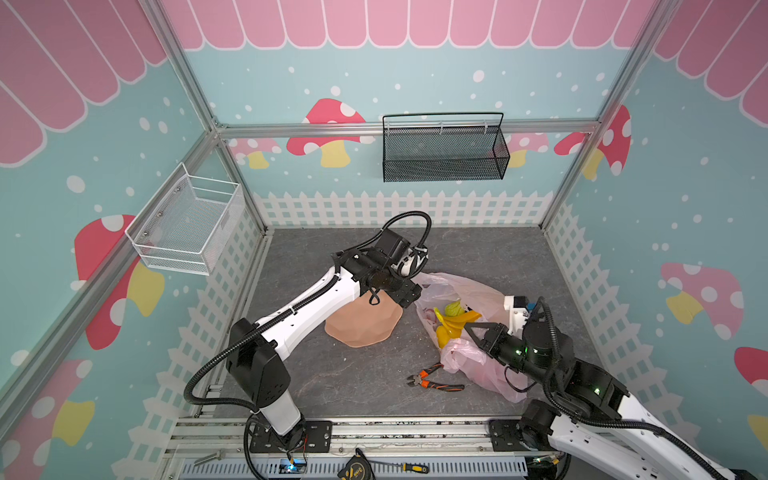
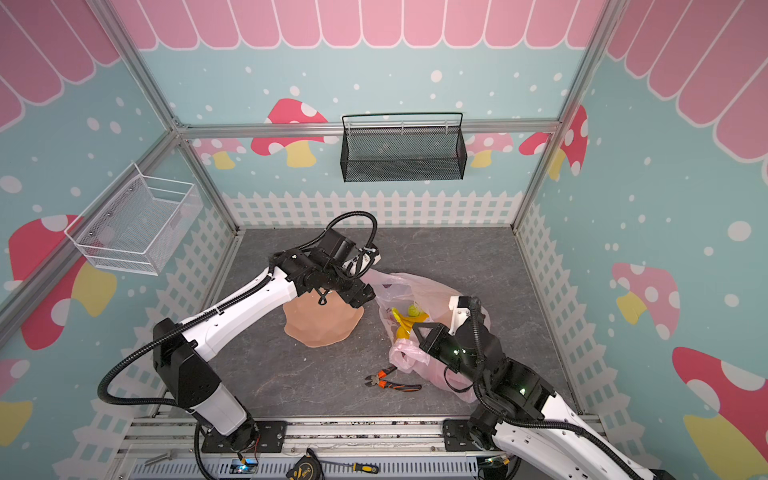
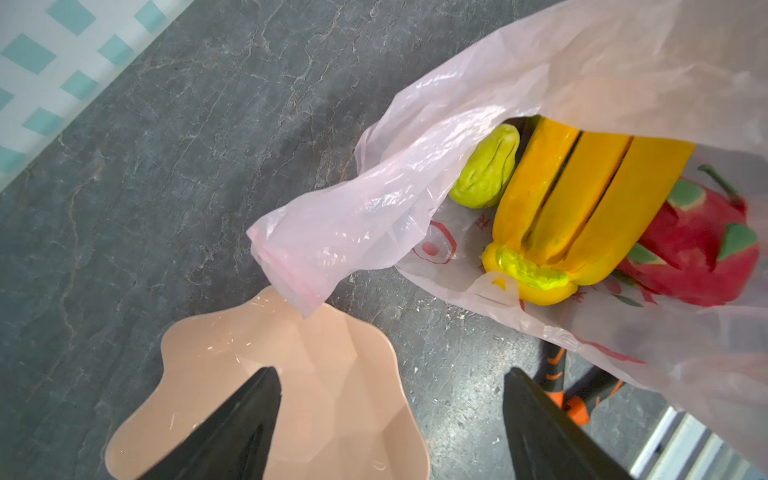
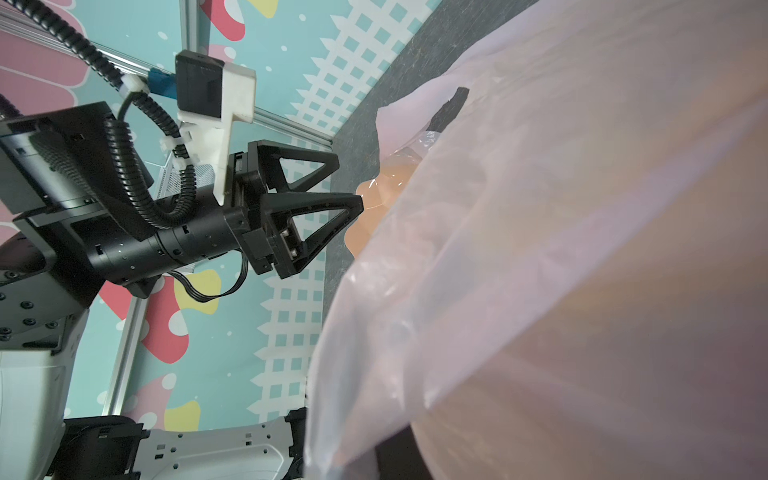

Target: Place the fruits into the plastic bag

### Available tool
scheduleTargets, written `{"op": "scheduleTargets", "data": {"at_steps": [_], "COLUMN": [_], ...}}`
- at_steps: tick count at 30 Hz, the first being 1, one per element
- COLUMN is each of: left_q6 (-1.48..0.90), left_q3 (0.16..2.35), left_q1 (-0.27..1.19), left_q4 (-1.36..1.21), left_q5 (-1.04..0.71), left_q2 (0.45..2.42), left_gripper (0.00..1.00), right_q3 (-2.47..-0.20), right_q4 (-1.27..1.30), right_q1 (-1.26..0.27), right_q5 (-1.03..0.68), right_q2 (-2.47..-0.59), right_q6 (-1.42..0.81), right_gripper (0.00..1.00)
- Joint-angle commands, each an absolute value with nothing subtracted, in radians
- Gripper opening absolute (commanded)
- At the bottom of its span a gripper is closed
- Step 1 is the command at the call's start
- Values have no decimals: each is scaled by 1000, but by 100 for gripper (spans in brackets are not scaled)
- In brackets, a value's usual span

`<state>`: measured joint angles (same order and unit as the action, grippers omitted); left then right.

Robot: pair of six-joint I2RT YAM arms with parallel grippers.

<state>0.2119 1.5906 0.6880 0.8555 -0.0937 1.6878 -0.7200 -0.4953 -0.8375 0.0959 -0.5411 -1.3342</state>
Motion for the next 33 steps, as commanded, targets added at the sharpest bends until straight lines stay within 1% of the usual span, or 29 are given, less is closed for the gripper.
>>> {"op": "scheduleTargets", "data": {"at_steps": [1,4,11,18,22,27,28,29,33], "left_q6": [368,440,567,626,635,655,657,657,627], "left_q3": [1533,1500,1449,1468,1482,1529,1537,1545,1557], "left_q1": [682,682,675,639,610,603,603,604,604], "left_q4": [742,663,479,465,477,497,499,499,499], "left_q5": [-56,-3,16,-131,-271,-284,-298,-315,-376], "left_q2": [1674,1678,1703,1748,1766,1815,1823,1832,1853], "left_gripper": [85,86,86,83,80,77,74,67,30], "right_q3": [-741,-751,-771,-788,-798,-805,-805,-806,-819], "right_q4": [-512,-521,-548,-587,-606,-618,-620,-622,-628], "right_q1": [-835,-834,-835,-835,-835,-834,-835,-835,-835], "right_q5": [99,97,95,94,92,93,93,94,99], "right_q2": [-544,-551,-558,-560,-565,-569,-569,-571,-579], "right_q6": [-1347,-1345,-1344,-1368,-1370,-1371,-1374,-1375,-1381], "right_gripper": [1,1,1,1,1,1,1,1,1]}}
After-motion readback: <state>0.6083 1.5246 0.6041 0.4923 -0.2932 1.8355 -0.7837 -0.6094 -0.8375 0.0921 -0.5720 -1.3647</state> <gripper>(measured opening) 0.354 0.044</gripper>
